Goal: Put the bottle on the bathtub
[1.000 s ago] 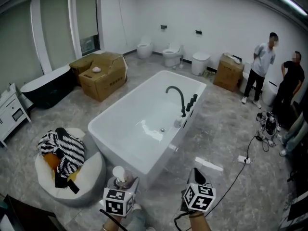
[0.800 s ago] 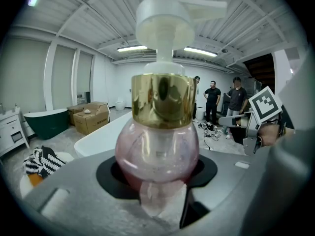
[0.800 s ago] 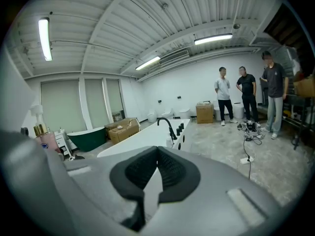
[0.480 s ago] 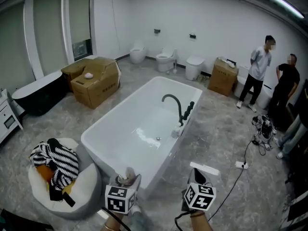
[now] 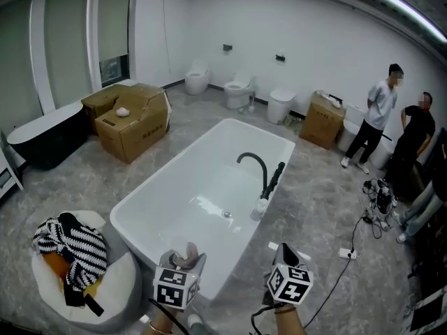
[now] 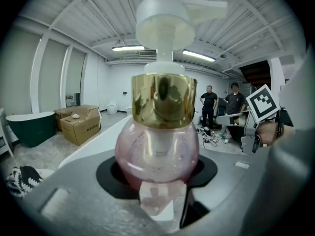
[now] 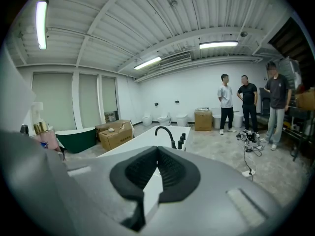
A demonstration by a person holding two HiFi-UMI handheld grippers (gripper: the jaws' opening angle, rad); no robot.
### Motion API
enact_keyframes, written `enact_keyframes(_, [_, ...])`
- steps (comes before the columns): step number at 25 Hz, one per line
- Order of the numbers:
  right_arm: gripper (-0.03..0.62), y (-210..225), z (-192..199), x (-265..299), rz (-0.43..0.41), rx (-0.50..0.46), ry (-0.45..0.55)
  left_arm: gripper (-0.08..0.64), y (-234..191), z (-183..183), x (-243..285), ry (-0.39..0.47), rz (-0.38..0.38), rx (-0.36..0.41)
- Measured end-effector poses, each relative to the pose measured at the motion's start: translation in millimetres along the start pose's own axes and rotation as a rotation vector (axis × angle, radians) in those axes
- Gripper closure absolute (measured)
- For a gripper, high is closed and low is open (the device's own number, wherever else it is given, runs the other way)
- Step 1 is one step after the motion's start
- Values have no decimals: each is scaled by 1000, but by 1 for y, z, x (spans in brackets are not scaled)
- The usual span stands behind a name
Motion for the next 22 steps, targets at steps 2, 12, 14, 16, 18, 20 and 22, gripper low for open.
enact_keyframes(2, [591,-8,-3,18,6,4,-5,333,-16,-7,12,-4,6,8])
enact_keyframes(12, [591,-6,5,75,62,-8,-68,333,-60,-10,70,-57,35,-15])
enact_keyframes(14, [591,1,8,88,73,-3,-85,333,-63,-8,84,-77,40,-16])
enact_keyframes(16, [591,5,8,103,76,2,-98,333,-64,-10,98,-91,42,-13])
enact_keyframes(18, [591,7,7,114,73,-4,-109,333,-61,-13,108,-94,52,-12])
enact_keyframes(20, [591,10,7,123,74,-7,-118,333,-58,-15,119,-96,66,-8])
enact_keyframes(22, [590,14,4,133,79,-8,-120,333,-58,-18,132,-97,77,4])
Point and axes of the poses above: the fingertips, and each gripper's own axes: x forward along the fingers, y to its right, z out of its underside, the point moved 2 cm from there along -x, backward along the fingers, and after that the axes turned 9 degrees about z, right-handed, at the moved point
